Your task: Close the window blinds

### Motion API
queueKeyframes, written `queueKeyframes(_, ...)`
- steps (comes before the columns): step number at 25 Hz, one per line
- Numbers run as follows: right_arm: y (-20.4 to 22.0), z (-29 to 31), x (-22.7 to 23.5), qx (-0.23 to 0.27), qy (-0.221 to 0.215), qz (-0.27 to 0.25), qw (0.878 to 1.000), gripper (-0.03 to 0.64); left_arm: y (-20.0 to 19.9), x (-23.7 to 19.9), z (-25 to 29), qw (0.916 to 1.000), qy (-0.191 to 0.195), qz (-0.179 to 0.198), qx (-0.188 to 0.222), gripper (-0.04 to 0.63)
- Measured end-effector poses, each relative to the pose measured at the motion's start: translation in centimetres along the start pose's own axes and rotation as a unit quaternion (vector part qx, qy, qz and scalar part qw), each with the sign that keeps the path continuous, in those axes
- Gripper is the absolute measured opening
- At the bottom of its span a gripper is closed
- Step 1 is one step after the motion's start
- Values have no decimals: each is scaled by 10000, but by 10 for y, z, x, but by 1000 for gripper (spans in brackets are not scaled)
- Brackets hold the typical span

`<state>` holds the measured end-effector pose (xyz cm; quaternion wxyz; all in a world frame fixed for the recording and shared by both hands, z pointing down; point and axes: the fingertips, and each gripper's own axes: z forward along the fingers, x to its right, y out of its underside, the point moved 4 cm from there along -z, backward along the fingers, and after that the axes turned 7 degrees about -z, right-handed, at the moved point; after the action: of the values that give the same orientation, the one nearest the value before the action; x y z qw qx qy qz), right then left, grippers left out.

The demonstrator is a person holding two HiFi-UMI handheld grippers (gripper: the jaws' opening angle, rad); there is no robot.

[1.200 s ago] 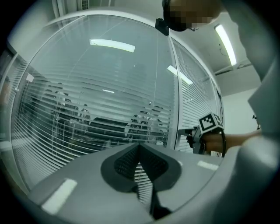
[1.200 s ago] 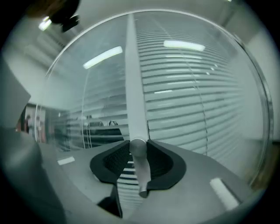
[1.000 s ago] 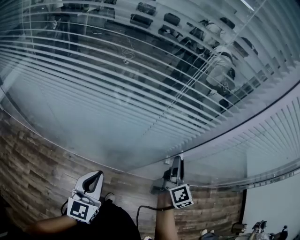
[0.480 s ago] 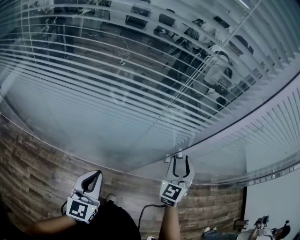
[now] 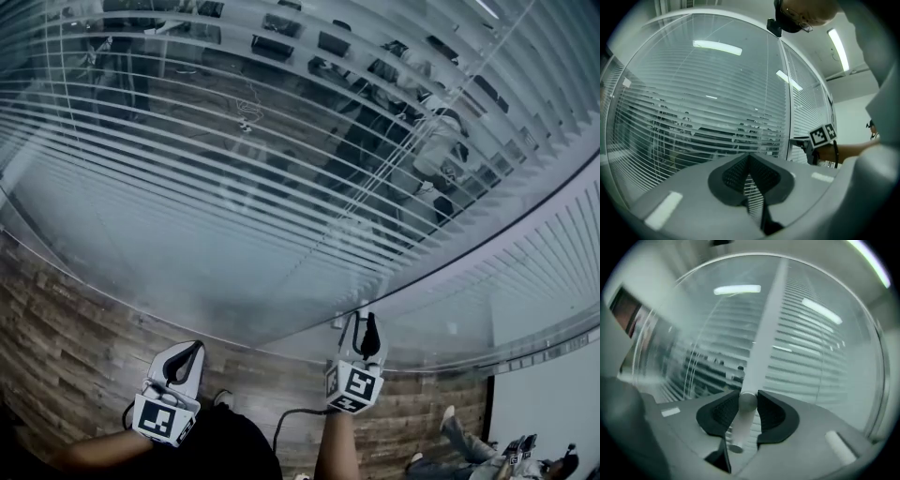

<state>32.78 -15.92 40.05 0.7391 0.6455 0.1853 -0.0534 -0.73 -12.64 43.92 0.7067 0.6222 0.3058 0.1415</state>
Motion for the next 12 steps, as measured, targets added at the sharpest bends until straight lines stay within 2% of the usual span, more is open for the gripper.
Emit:
queueKeyframes(1, 0, -1, 7, 127, -124, 1017, 9947, 126, -2, 2, 0, 10000, 6, 11, -2, 2)
queueKeyframes(3, 3, -1, 18, 335, -303, 2634, 9636, 126, -3, 7, 3, 10000, 34, 32, 3, 2)
queueKeyframes(4, 5, 0, 22, 420, -371, 3298, 9424, 126, -3, 9, 4, 10000, 55, 39, 9, 2)
queueKeyframes(6, 15, 3, 26, 512, -454, 4571, 8868, 126, 0, 10, 9, 10000, 83, 29, 6, 2)
queueKeyframes(7, 20, 4, 27, 515, -469, 5042, 8608, 126, 1, 9, 10, 10000, 85, 16, -4, 2)
queueKeyframes(8, 22, 5, 29, 528, -519, 5254, 8476, 127, 1, 9, 10, 10000, 86, 13, -17, 2)
queueKeyframes(9, 20, 6, 29, 552, -604, 5217, 8492, 127, 0, 9, 10, 10000, 91, 19, -30, 2)
queueKeyframes(10, 17, 7, 29, 558, -682, 5008, 8610, 130, -1, 9, 10, 9999, 97, 30, -41, 2)
queueKeyframes(12, 11, 5, 27, 470, -685, 4258, 9010, 133, -2, 10, 8, 9999, 97, 24, -50, 2)
